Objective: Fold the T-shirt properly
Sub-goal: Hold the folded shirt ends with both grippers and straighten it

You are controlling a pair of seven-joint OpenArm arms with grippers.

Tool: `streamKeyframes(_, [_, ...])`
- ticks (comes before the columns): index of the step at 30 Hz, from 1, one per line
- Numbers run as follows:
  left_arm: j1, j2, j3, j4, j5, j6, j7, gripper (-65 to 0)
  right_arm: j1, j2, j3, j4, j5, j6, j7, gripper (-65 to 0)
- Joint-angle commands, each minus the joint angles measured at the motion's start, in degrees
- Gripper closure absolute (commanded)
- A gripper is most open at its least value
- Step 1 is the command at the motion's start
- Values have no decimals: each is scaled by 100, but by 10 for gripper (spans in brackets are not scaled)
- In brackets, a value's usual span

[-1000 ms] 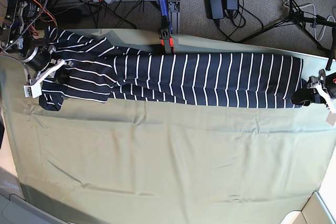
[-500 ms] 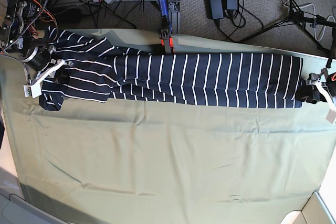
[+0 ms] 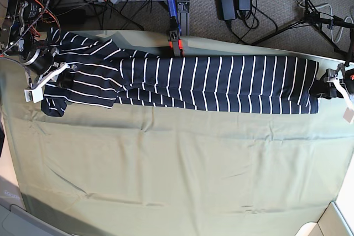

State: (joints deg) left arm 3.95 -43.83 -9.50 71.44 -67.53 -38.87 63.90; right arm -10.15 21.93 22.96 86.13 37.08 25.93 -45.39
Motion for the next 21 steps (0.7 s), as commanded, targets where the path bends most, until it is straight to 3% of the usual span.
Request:
streamKeyframes(1, [-76,-203,-76,59,-177,-113,-42,-364,28,92,22,42,0,411,-74,0])
streamKeyframes(4, [-79,-221,-199,59,-332,-113,31,-364,28,90,22,39,0,411,-76,0])
streamKeyframes(9, [-74,-221,-595,11,-946,-113,625,-364,28,90,22,42,0,411,-72,0])
streamKeyframes(21, [-76,-219,-859,-885,-1517,-113,686,-364,26,90,22,39,-2,409,-92,0])
